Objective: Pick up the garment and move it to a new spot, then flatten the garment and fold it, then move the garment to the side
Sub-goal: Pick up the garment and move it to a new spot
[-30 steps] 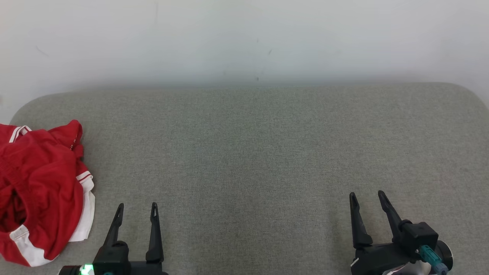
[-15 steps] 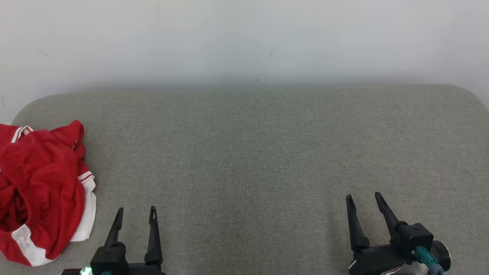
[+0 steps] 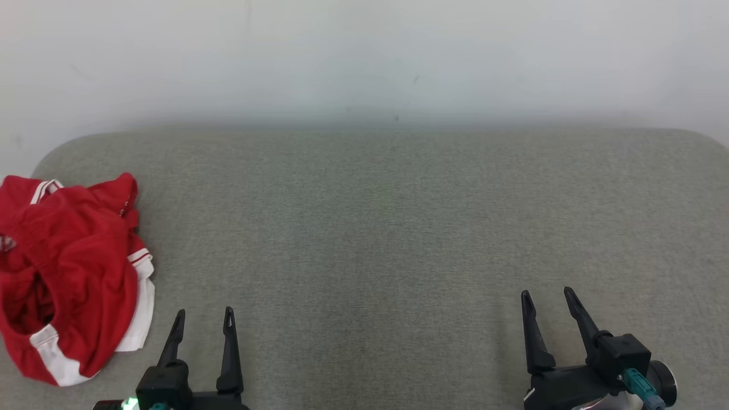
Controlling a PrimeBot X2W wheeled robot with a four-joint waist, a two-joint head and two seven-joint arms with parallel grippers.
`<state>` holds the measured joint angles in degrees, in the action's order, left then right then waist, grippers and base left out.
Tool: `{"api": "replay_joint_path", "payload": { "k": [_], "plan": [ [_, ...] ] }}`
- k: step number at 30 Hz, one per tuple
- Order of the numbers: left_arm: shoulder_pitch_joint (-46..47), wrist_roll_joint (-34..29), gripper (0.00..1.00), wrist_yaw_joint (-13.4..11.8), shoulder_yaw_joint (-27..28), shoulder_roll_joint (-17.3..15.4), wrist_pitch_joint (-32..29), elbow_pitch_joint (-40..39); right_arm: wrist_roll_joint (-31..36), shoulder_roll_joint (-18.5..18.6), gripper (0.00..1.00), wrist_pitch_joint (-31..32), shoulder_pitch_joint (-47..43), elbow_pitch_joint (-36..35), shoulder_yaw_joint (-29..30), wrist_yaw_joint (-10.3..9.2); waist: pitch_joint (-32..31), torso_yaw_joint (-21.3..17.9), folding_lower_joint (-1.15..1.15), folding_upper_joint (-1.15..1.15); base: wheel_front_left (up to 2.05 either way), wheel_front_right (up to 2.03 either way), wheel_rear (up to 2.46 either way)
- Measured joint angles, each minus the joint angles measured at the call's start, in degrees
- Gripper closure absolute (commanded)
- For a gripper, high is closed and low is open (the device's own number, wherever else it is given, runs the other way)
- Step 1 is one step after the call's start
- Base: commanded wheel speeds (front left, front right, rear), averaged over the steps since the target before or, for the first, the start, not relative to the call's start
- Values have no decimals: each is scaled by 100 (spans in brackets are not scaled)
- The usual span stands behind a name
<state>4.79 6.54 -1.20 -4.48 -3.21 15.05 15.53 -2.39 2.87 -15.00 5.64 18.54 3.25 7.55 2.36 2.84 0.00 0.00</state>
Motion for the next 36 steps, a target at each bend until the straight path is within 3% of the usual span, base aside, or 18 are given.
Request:
{"api": "replay_joint_path", "payload": {
  "k": [9,26,36],
  "plan": [
    [18,-41,0,-27,-23,15,0,69,24,4,0,-13,-67,-13,-14,0,-28,626,0,0,0,0,0],
    [-279,-119,0,-82,327,-35,0,25,-113,3,0,-14,-148,69,-404,0,-187,2403,0,0,0,0,0],
    [-353,-105,0,-130,424,-14,0,-36,-60,1,0,-13,-25,148,-509,0,-85,2741,0,0,0,0,0]
  ]
}}
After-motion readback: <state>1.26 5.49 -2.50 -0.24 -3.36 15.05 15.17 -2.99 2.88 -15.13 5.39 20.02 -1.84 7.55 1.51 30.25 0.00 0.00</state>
